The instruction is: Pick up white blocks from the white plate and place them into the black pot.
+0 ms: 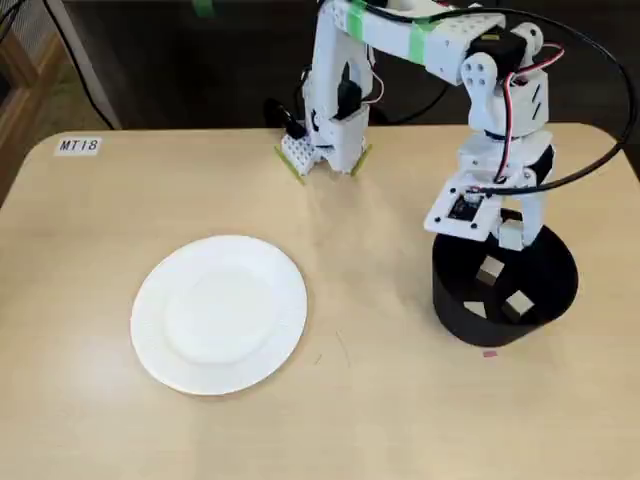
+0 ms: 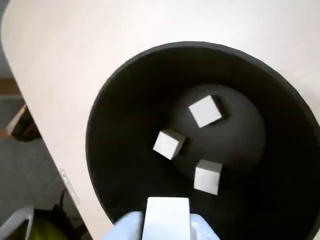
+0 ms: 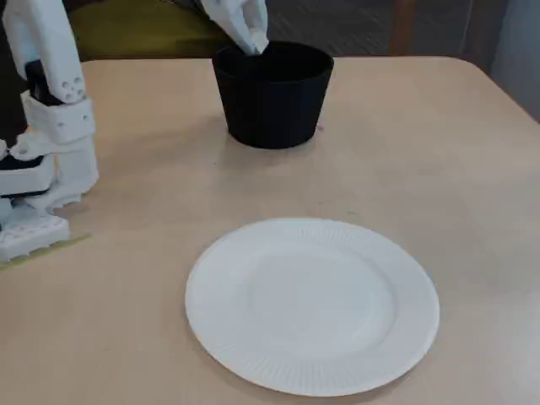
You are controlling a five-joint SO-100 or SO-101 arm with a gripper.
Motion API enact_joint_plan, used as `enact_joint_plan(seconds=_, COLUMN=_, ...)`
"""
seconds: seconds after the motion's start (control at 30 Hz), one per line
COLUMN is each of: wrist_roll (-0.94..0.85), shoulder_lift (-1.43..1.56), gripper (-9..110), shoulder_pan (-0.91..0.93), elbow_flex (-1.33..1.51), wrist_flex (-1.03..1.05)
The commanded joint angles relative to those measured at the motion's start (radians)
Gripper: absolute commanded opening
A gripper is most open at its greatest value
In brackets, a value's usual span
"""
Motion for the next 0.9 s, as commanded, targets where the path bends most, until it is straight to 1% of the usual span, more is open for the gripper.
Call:
enact_joint_plan(seconds=0.0, wrist_roll=-0.008, shoulder_lift=0.028, gripper=41, shoulder_pan=0.028, elbow_flex=-0.006, wrist_flex=-0.014)
enact_joint_plan(seconds=0.07, wrist_roll=-0.008, shoulder_lift=0.026, gripper=41, shoulder_pan=0.041, elbow_flex=-0.006, wrist_flex=-0.011)
enact_joint_plan(seconds=0.1, wrist_roll=-0.005, shoulder_lift=0.026, gripper=38, shoulder_pan=0.051, elbow_flex=-0.006, wrist_flex=-0.009)
enact_joint_plan(seconds=0.13, wrist_roll=0.020, shoulder_lift=0.029, gripper=24, shoulder_pan=0.061, elbow_flex=-0.006, wrist_flex=-0.012)
enact_joint_plan(seconds=0.17, wrist_roll=0.058, shoulder_lift=0.037, gripper=5, shoulder_pan=0.077, elbow_flex=-0.006, wrist_flex=-0.012)
enact_joint_plan(seconds=0.2, wrist_roll=0.078, shoulder_lift=0.049, gripper=-2, shoulder_pan=0.097, elbow_flex=-0.009, wrist_flex=0.006)
enact_joint_plan(seconds=0.27, wrist_roll=0.069, shoulder_lift=0.124, gripper=-2, shoulder_pan=0.150, elbow_flex=-0.011, wrist_flex=0.058)
enact_joint_plan(seconds=0.37, wrist_roll=0.078, shoulder_lift=0.374, gripper=-2, shoulder_pan=0.281, elbow_flex=0.066, wrist_flex=0.060)
enact_joint_plan(seconds=0.4, wrist_roll=0.095, shoulder_lift=0.488, gripper=-2, shoulder_pan=0.337, elbow_flex=0.126, wrist_flex=0.021)
enact_joint_plan(seconds=0.5, wrist_roll=0.179, shoulder_lift=0.862, gripper=-2, shoulder_pan=0.515, elbow_flex=0.426, wrist_flex=-0.201)
enact_joint_plan(seconds=0.53, wrist_roll=0.222, shoulder_lift=0.973, gripper=-2, shoulder_pan=0.577, elbow_flex=0.525, wrist_flex=-0.239)
enact_joint_plan(seconds=0.6, wrist_roll=0.276, shoulder_lift=1.149, gripper=-2, shoulder_pan=0.675, elbow_flex=0.687, wrist_flex=-0.245)
enact_joint_plan(seconds=0.73, wrist_roll=0.308, shoulder_lift=1.405, gripper=-2, shoulder_pan=0.695, elbow_flex=0.968, wrist_flex=-0.238)
enact_joint_plan(seconds=0.87, wrist_roll=0.307, shoulder_lift=1.569, gripper=-2, shoulder_pan=0.706, elbow_flex=1.178, wrist_flex=-0.239)
